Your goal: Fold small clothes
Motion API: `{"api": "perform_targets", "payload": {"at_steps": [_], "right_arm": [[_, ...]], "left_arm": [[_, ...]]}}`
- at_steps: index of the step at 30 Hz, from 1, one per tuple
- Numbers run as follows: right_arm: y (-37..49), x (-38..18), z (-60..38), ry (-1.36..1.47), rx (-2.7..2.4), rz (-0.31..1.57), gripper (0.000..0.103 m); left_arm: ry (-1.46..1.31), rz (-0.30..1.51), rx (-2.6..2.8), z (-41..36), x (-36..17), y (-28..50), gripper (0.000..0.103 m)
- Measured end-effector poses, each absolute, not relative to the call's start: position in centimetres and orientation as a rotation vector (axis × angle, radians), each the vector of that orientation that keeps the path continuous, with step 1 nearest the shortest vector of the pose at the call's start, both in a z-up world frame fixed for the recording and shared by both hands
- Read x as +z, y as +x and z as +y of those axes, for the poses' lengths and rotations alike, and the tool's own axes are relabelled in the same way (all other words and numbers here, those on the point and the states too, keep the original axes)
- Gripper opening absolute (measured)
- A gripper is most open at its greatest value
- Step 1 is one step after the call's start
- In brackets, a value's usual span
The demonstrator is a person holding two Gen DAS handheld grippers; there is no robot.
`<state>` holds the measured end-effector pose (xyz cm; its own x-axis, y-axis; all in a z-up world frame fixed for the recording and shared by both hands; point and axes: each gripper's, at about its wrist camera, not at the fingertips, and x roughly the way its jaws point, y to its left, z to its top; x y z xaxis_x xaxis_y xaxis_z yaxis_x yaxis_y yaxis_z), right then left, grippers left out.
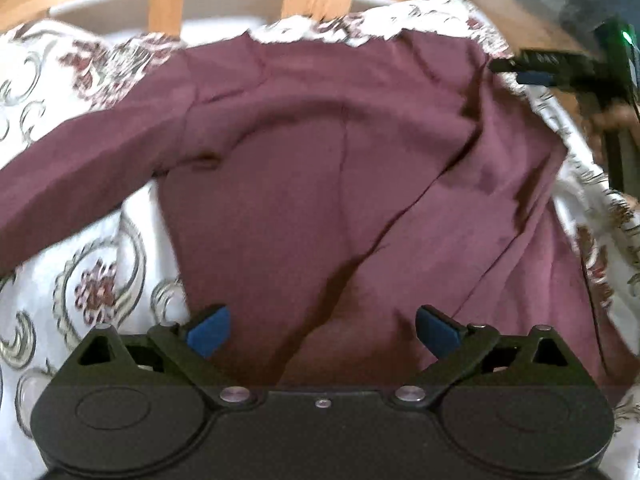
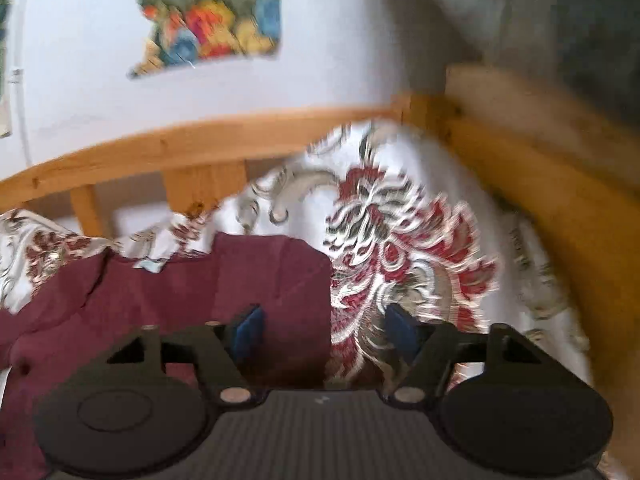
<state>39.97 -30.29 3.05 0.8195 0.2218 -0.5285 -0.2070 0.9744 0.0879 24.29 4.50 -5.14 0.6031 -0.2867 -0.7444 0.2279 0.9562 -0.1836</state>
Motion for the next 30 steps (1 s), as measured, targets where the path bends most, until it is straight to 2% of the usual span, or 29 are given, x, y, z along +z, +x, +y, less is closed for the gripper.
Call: {"api": "perform_targets", "payload": {"at_steps": [2, 3, 4, 6, 10, 12, 14, 15, 16, 18, 20, 22, 25, 30], "right_arm": [[41.8, 2.4, -30.3, 0.088, 0.241, 0.606, 0.045], [41.8, 2.5, -30.2, 0.103, 0.255, 0.599, 0.021], [41.8, 2.8, -30.0, 0.084, 0.256, 0.583, 0.016], [41.0, 3.8, -29.0, -0.033, 0.245, 0.503, 0.011], [39.4, 5.4, -26.4, -0.302, 0.199, 0.286, 0.011], [39.9, 4.4, -25.4, -0.359, 0.177, 0.293, 0.012], [41.1, 2.8, -24.9, -0.391, 0.15, 0.367, 0.016], [41.1, 2.2, -25.1, -0.372, 0.137, 0.37, 0.024], [40.8, 2.1, -25.5, -0.337, 0.131, 0.358, 0.043], [39.8, 2.4, -26.6, -0.245, 0.122, 0.362, 0.064], [38.1, 2.6, -27.5, -0.233, 0.142, 0.356, 0.066], [36.4, 2.4, -27.7, -0.265, 0.148, 0.359, 0.075], [33.2, 1.4, -27.3, -0.304, 0.155, 0.373, 0.082], [30.6, -1.8, -26.0, -0.449, 0.086, 0.408, 0.085]], "left_arm": [[-0.069, 0.869, -0.306, 4.8, -5.4, 24.0, 0.098], [-0.059, 0.867, -0.313, 4.8, -5.4, 23.8, 0.098], [-0.051, 0.868, -0.318, 4.6, -5.5, 23.7, 0.098], [-0.041, 0.869, -0.332, 4.5, -5.7, 23.4, 0.098], [-0.033, 0.874, -0.343, 4.0, -5.7, 23.2, 0.098], [-0.029, 0.878, -0.337, 3.8, -5.9, 23.3, 0.098], [-0.029, 0.877, -0.332, 3.6, -6.0, 23.3, 0.1], [-0.035, 0.874, -0.33, 3.6, -6.0, 23.2, 0.1], [-0.041, 0.872, -0.332, 3.6, -5.9, 23.1, 0.1], [-0.065, 0.871, -0.337, 3.9, -5.8, 22.9, 0.1], [-0.112, 0.868, -0.341, 4.6, -5.5, 22.5, 0.1], [-0.168, 0.861, -0.325, 5.5, -5.2, 22.2, 0.1], [-0.227, 0.832, -0.278, 6.9, -4.2, 21.4, 0.101], [-0.212, 0.754, -0.112, 9.4, -1.7, 19.1, 0.102]]}}
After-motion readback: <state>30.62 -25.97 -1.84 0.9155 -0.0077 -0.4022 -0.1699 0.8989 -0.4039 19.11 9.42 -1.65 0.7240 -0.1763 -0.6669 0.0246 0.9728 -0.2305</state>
